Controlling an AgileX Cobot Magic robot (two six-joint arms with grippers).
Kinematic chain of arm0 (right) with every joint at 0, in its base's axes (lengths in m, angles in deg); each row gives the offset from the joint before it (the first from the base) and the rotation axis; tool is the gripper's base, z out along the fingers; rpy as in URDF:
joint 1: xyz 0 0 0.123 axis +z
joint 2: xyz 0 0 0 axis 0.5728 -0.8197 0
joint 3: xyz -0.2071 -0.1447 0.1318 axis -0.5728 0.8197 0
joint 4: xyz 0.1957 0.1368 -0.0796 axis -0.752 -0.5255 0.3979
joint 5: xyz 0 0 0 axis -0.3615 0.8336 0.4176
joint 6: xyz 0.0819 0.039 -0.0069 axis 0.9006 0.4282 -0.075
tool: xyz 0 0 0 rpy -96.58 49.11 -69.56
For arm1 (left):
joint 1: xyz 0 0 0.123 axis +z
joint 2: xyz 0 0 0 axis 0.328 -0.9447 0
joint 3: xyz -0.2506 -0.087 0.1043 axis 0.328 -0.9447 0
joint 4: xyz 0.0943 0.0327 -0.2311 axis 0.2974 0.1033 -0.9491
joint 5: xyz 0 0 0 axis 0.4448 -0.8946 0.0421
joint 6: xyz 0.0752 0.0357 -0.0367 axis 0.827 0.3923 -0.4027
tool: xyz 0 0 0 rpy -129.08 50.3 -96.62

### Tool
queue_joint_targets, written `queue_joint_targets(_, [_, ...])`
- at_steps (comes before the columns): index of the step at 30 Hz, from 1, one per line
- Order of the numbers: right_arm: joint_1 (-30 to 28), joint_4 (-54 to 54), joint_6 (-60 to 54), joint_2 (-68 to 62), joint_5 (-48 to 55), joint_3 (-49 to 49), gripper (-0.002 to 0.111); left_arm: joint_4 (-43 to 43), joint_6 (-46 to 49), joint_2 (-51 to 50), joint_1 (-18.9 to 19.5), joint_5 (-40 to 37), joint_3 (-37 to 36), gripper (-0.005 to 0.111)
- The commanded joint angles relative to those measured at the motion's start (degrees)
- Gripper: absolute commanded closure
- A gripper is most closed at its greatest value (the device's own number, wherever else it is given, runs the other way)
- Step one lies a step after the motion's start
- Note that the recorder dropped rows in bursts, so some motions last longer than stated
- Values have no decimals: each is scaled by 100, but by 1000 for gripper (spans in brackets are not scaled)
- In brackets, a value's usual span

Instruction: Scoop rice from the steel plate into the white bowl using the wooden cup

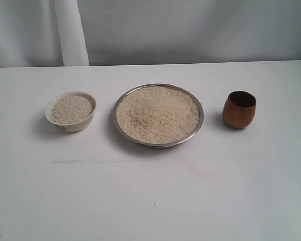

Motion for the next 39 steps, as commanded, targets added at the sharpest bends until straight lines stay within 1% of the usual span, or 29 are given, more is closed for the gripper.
queue_joint_targets(1, [-2, 44, 13, 23, -904, 20, 108, -9, -19, 14, -27, 65, 13, 107])
queue_joint_targets(8, [-2, 44, 2, 23, -2206, 20, 108, -9, -19, 14, -27, 65, 13, 107])
queue_joint_targets(21, [-2, 44, 70, 23, -2384, 20, 108, -9, -19, 14, -27, 65, 13, 107])
queue_joint_targets(22, [-2, 44, 368, 23, -2546, 20, 108, -9, -19, 14, -27, 65, 13, 107])
queue_joint_targets(25, [-2, 0, 2423, 23, -3036, 20, 108, -9, -19, 14, -27, 65, 13, 107])
queue_joint_targets(27, [-2, -36, 2512, 23, -3166, -43, 108, -9, -19, 14, -27, 65, 13, 107])
queue_joint_targets(29, [-2, 35, 2512, 23, -2691, -403, 108, -9, -19, 14, -27, 65, 13, 107])
queue_joint_targets(32, [-2, 229, 2512, 9, -1301, -1183, 108, -9, -19, 14, -27, 65, 13, 107])
queue_joint_targets(33, [-2, 283, 2523, -119, -1066, -1456, 108, -9, -19, 14, -27, 65, 13, 107])
queue_joint_targets(35, [7, 448, 2565, -567, -710, -1962, 108, -9, -19, 14, -27, 65, 13, 107])
queue_joint_targets(36, [7, 578, 2570, -890, -533, -2214, 108, -9, -19, 14, -27, 65, 13, 107])
queue_joint_targets(37, [7, 689, 2570, -1412, -184, -2675, 108, -9, -19, 14, -27, 65, 13, 107])
queue_joint_targets(39, [20, 701, 2570, -1968, 200, -3098, 108, -9, -19, 14, -27, 65, 13, 107])
